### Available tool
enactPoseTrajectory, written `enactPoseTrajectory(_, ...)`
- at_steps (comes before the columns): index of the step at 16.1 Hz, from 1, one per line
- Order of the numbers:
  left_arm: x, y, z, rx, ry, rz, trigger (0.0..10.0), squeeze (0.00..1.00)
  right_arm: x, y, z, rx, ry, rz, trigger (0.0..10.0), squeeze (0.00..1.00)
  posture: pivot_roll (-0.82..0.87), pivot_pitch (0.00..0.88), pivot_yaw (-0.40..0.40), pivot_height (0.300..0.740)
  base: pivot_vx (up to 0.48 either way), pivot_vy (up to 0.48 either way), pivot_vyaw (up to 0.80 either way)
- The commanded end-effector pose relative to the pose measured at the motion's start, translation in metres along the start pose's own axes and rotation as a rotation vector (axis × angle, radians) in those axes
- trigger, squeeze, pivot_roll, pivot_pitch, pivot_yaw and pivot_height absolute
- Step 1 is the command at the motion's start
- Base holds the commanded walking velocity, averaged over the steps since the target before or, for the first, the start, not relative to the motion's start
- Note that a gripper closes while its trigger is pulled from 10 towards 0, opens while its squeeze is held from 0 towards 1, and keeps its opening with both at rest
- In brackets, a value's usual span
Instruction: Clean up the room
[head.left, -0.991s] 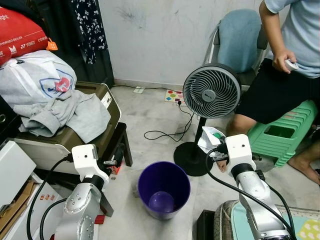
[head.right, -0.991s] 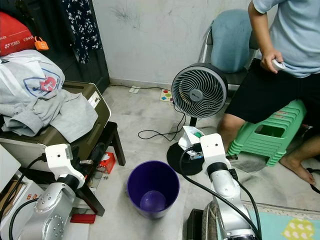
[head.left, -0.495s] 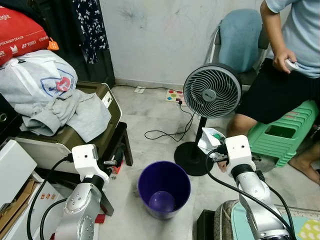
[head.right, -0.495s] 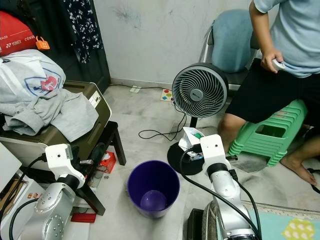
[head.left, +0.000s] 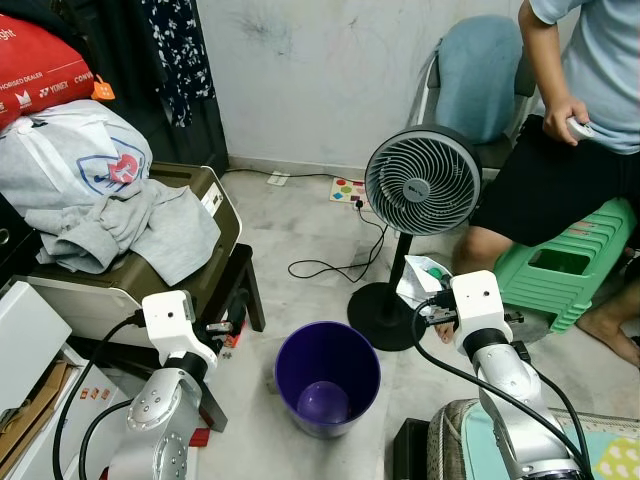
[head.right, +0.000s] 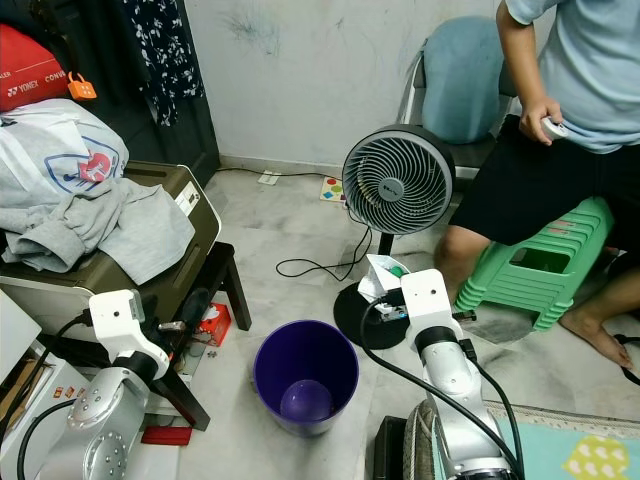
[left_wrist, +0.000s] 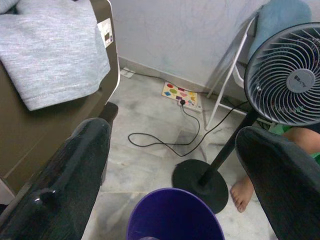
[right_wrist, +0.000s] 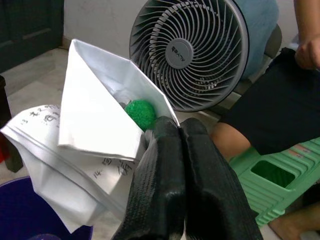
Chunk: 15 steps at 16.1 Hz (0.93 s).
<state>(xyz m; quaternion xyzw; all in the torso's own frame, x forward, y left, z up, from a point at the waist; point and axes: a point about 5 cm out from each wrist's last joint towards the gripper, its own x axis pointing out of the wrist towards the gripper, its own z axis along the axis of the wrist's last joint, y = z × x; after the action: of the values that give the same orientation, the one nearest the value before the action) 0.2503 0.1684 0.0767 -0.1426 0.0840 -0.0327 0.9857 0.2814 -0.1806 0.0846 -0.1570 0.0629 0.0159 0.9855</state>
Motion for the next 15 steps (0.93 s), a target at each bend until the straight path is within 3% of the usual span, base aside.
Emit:
enactPoseTrajectory(1,0.0015,-0.0006,0.0036,0.004,-0.006,-0.005,10.0,0.0,0.0003,-0.0028,-0.0002,0.002,-0.001,-0.015,10.0,0.0,-0.05,0.0,0.036,0.74,0.0,0.0,0.0)
enactPoseTrajectory(6,0.0007,-0.0008,0.0043,0.004,-0.007,-0.005,10.0,0.0,0.002,-0.0018,0.0,0.007,0.0,-0.013,10.0,0.0,-0.05,0.0,0.033,0.74,0.0,0.0,-0.32)
enactPoseTrajectory(15,0.0008,-0.0018,0.0024,0.001,-0.003,0.001,10.0,0.0,0.0008,-0.0005,-0.0002,0.0,-0.001,0.003,10.0,0.0,-0.05,0.0,0.028,0.74,-0.058,0.0,0.0)
